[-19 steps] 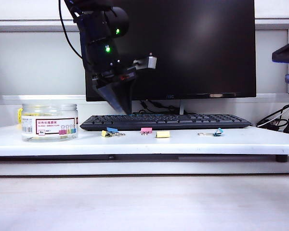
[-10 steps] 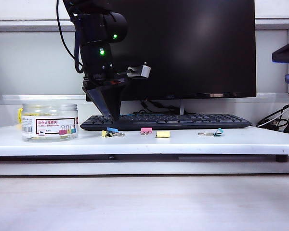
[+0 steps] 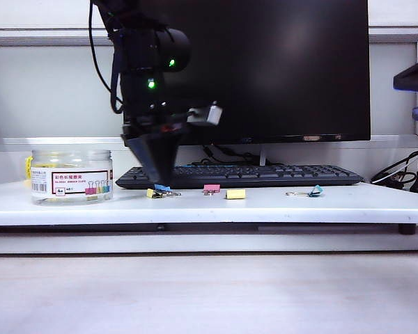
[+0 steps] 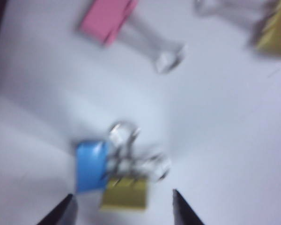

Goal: Pick up the clips with the largest number of clips of the same color on the table and place them in a round transparent plastic box.

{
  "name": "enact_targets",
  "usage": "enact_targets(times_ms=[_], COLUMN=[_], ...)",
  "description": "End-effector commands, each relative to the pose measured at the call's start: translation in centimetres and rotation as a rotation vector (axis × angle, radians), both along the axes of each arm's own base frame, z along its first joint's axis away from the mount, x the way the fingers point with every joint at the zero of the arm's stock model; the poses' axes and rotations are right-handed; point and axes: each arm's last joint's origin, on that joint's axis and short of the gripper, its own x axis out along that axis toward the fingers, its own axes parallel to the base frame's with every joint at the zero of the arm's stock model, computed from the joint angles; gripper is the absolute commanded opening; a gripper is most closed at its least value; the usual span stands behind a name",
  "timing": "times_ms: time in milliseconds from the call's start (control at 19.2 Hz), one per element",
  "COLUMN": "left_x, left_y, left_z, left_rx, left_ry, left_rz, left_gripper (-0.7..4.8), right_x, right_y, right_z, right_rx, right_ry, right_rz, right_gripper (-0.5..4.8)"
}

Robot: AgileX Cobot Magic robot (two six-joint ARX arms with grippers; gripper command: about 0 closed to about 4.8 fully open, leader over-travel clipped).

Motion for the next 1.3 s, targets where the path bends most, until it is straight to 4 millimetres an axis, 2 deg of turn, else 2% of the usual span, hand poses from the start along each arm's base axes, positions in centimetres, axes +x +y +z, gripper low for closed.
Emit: enact_targets(times_ms=[52, 156, 208, 312, 833, 1302], left_x=[0.0, 0.0, 0.0, 0.0, -0.1, 0.1], left_y=[0.1, 0.1, 0.1, 0.1, 0.2, 0.0], left_z=[0.1, 0.0, 0.0, 0.0, -1.5, -1.8], left_rx=[0.030, 0.031, 0.033, 0.033, 0.054, 0.047], left_ry=[-0.013, -0.012, -0.013, -0.013, 0.025, 0.018], left_rz=[-0.001, -0.001, -0.001, 0.000, -0.001, -0.001], left_gripper=[2.79, 2.81, 3.23, 3.41, 3.40, 3.32], right_x=[0.0, 0.0, 0.0, 0.0, 0.0, -0.1], right_y=[0.0, 0.0, 0.0, 0.0, 0.0, 0.1], right_z=[0.2, 0.2, 0.2, 0.2, 0.2, 0.4], right_rx=[0.006, 0.006, 0.006, 0.006, 0.006, 0.013], right_ry=[-0.010, -0.011, -0.011, -0.010, -0.011, -0.035], right_rz=[0.005, 0.004, 0.004, 0.004, 0.005, 0.032], right_gripper=[2.64, 2.64, 2.64, 2.64, 2.64, 2.65])
